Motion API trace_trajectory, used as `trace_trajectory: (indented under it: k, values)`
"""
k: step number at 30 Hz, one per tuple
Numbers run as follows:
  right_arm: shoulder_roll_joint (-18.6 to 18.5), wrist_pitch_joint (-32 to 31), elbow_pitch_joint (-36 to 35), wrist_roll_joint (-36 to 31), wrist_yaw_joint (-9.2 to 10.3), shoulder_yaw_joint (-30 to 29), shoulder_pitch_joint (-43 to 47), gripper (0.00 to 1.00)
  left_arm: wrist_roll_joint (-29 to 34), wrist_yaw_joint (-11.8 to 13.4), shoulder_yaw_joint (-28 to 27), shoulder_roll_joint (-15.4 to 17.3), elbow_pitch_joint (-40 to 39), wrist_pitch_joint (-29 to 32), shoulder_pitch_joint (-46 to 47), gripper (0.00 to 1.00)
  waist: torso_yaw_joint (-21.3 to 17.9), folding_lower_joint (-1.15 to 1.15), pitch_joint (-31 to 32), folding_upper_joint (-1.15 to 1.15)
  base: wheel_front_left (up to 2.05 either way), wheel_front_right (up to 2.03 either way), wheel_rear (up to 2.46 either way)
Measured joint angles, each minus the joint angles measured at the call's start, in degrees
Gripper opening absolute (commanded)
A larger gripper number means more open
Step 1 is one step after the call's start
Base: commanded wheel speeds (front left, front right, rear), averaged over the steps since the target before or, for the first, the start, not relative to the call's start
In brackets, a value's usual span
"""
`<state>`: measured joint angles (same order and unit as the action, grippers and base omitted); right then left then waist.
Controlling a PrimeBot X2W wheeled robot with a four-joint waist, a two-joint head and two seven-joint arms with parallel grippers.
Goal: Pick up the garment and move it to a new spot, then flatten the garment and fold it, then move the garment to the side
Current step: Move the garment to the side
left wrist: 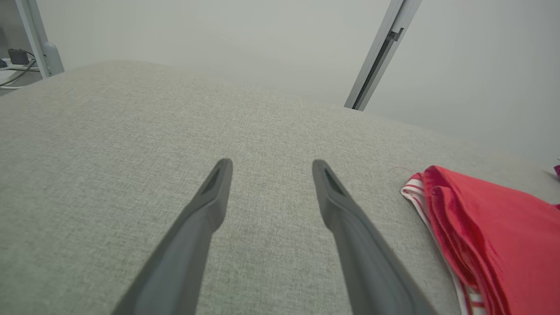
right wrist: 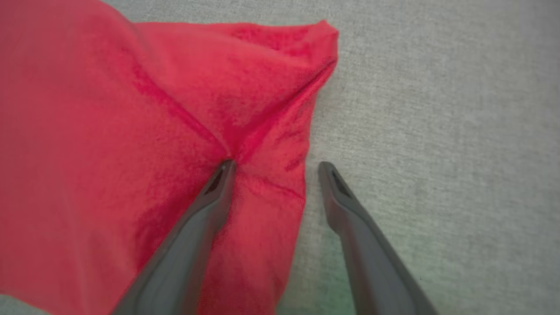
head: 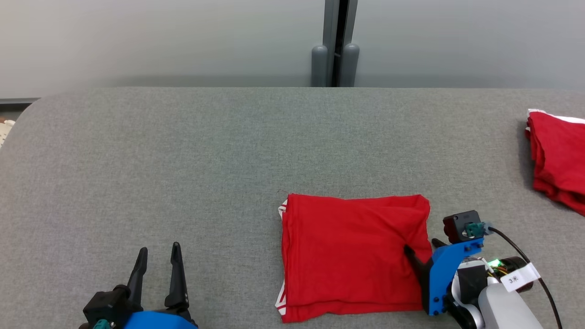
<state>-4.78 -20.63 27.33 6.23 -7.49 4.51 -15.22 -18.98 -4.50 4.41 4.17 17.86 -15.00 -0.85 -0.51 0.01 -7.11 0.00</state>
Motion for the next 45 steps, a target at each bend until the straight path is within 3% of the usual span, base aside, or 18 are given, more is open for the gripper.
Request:
trace_trajectory:
  k: [1,2,5,6,16,23,28,32,38,45]
  values:
    - [-0.2,-0.6,0.1,0.3,0.0,0.6,-0.2,1.0,0.0,-0.1,0.0,-0.1,0.1,0.0,0.1,1.0,0.1,0.0,-0.2,0.0,0.0,0.0,0.0]
    - [-0.2,-1.2,0.1,1.0,0.01,1.1,-0.3,0.49,0.1,-0.1,-0.1,-0.1,0.1,0.0,0.2,1.0,0.2,0.0,-0.4,0.0,0.0,0.0,0.0]
    - [-0.5,-2.4,-0.3,3.3,0.01,2.8,-1.2,0.05,0.4,-0.3,-0.1,-0.3,0.2,0.0,0.6,1.0,0.2,0.0,-1.1,0.0,0.0,0.0,0.0]
    - [-0.8,-2.4,-0.4,3.5,0.01,3.1,-1.5,0.0,0.4,-0.4,-0.1,-0.3,0.2,0.0,0.6,1.0,0.1,0.0,-1.2,0.0,0.0,0.0,0.0]
    - [-4.1,0.5,-3.4,3.8,-0.02,3.3,-6.4,0.0,1.0,-1.1,-0.2,-0.4,-0.5,0.0,1.3,1.0,-5.4,0.0,-3.7,0.0,0.0,0.0,0.0]
    - [-8.7,1.2,-8.7,3.5,0.0,0.2,-9.8,0.0,2.4,-1.2,-1.1,1.4,-2.6,0.0,3.6,1.0,-16.0,-0.01,-9.0,0.0,0.0,0.0,0.0]
    - [-8.6,2.6,-11.3,3.5,0.0,-1.4,-10.2,0.0,3.3,-1.1,-1.0,3.3,-4.5,0.6,5.4,1.0,-22.4,0.0,-12.3,0.0,0.0,0.0,0.0]
    - [-7.5,3.4,-11.9,3.8,-0.01,-1.3,-10.3,0.0,3.7,-1.1,-0.3,4.2,-5.6,1.6,6.7,1.0,-24.9,0.0,-13.5,0.0,0.0,0.0,0.0]
    - [-6.2,4.6,-11.6,3.8,-0.01,0.7,-12.3,0.0,3.9,-1.2,1.0,4.5,-6.2,2.6,7.8,1.0,-25.7,0.0,-14.2,0.0,0.0,0.0,0.0]
    - [-6.8,3.4,-10.5,5.5,-0.01,3.3,-19.9,0.0,3.7,-1.1,1.8,4.3,-5.1,2.7,7.8,1.0,-22.4,0.0,-13.0,0.0,0.0,0.0,0.0]
